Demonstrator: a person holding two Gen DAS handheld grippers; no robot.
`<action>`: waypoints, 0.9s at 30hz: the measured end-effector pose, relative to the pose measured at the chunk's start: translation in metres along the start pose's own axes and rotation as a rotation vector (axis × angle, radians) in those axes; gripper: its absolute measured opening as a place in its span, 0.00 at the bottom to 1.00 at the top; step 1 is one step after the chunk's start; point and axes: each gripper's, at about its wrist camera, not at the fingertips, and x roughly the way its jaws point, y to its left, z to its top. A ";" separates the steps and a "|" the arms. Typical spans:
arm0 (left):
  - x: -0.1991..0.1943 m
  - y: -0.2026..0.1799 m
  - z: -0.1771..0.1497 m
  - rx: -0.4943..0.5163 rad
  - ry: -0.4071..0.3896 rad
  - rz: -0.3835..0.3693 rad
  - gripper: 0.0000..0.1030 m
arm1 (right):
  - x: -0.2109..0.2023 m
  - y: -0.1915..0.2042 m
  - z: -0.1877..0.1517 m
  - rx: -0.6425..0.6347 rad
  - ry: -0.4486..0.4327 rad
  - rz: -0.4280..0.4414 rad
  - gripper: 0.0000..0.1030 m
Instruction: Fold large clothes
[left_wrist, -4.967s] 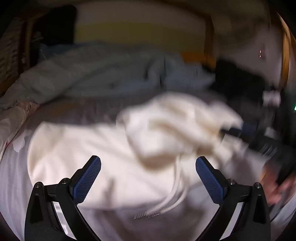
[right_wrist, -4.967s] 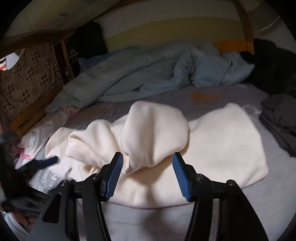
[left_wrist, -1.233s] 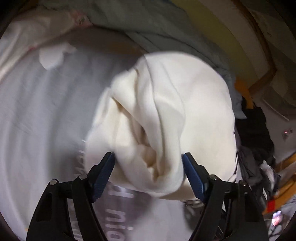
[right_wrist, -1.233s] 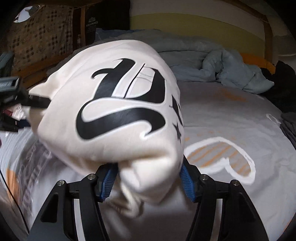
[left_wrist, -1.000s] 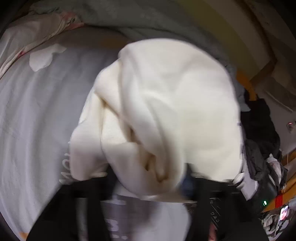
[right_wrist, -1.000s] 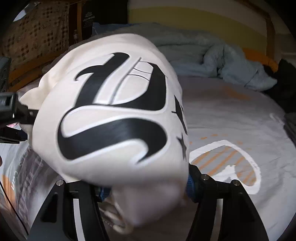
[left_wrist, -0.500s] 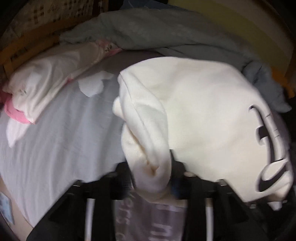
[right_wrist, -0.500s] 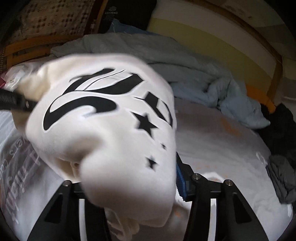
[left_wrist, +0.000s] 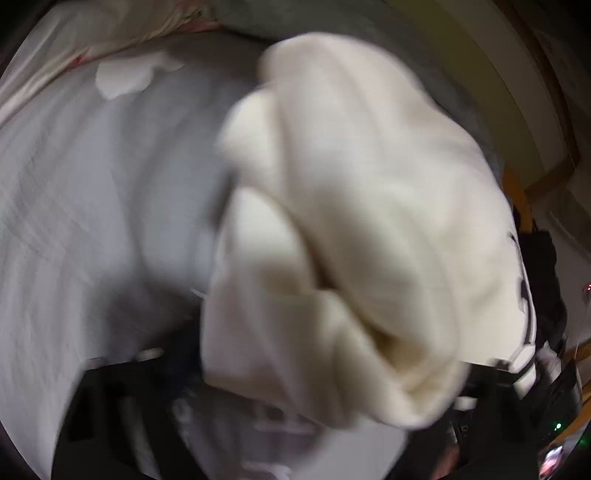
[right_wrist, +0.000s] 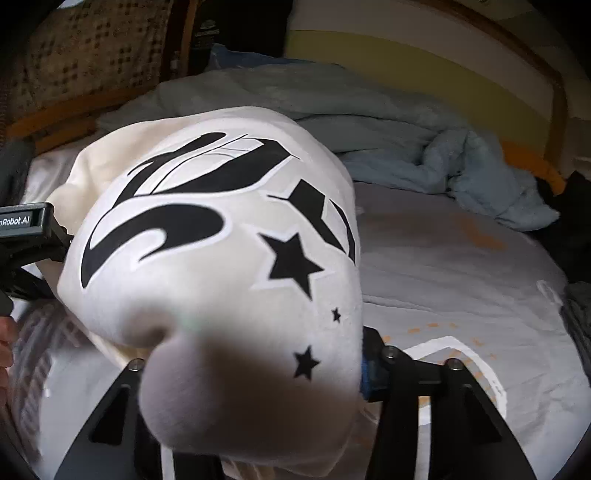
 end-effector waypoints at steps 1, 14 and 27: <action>-0.006 -0.007 -0.003 0.019 -0.022 0.020 0.53 | -0.002 0.001 0.000 0.000 -0.005 -0.004 0.43; -0.066 -0.246 -0.059 0.460 -0.392 0.047 0.29 | -0.103 -0.112 0.030 0.070 -0.214 -0.216 0.33; 0.026 -0.550 -0.165 0.672 -0.510 -0.379 0.28 | -0.197 -0.372 0.013 0.075 -0.437 -0.796 0.33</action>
